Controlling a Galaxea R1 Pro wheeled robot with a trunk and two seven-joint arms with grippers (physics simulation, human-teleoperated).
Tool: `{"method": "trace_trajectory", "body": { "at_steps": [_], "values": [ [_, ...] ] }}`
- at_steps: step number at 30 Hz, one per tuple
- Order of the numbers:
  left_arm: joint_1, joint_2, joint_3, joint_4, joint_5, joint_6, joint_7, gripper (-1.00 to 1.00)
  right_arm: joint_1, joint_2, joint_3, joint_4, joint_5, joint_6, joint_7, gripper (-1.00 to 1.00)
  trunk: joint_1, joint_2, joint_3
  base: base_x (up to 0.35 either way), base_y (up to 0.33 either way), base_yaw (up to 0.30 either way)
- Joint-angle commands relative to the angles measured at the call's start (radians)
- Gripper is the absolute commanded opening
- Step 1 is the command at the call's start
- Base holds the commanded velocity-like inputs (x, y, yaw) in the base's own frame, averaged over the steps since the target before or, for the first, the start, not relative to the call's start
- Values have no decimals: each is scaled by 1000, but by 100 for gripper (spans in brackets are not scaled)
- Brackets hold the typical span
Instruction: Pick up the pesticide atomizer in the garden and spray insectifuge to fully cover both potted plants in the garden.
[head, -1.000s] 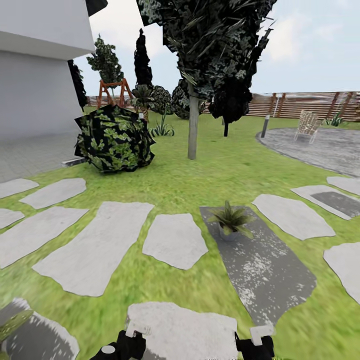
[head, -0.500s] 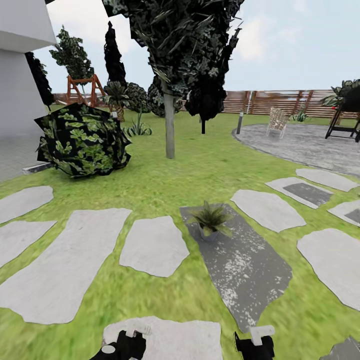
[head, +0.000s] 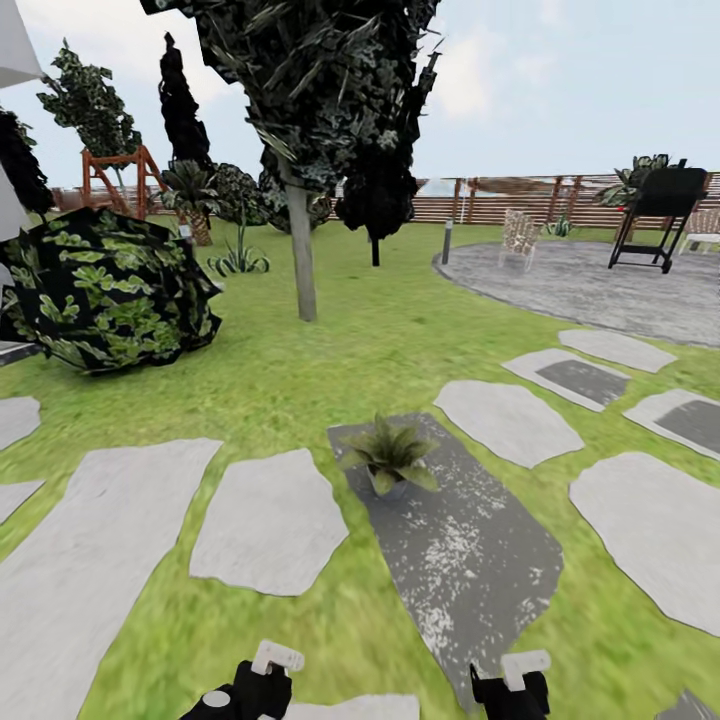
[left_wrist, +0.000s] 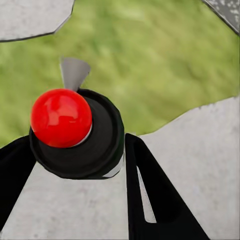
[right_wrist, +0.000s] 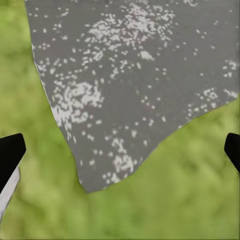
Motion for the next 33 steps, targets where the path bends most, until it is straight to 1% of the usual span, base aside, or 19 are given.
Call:
{"method": "trace_trajectory", "body": {
  "at_steps": [1,5,10,22,25,33],
  "values": [
    [-1,0,-1,1,-9,-5,1,-100,-1,-3,8,1,4,-1,-8,100,0,0,-1,315,-75,-4],
    [-1,0,-1,0,-9,-5,1,-100,-1,-5,8,1,5,-1,-9,100,0,0,-1,315,-75,-1],
    [-1,0,-1,1,-8,-5,1,-100,-1,0,10,1,4,-1,-12,100,0,0,-1,319,-49,-7],
    [-1,1,0,0,-8,-5,1,-100,-1,1,10,1,4,-1,-13,100,0,0,6,335,-2,-214],
    [-1,2,0,0,-7,-5,1,-100,-1,2,10,1,4,-1,-13,100,0,0,8,312,131,-177],
    [-1,1,0,1,-7,-6,1,-100,1,3,10,1,3,-1,-12,100,0,0,8,254,235,-8]
  ]
}}
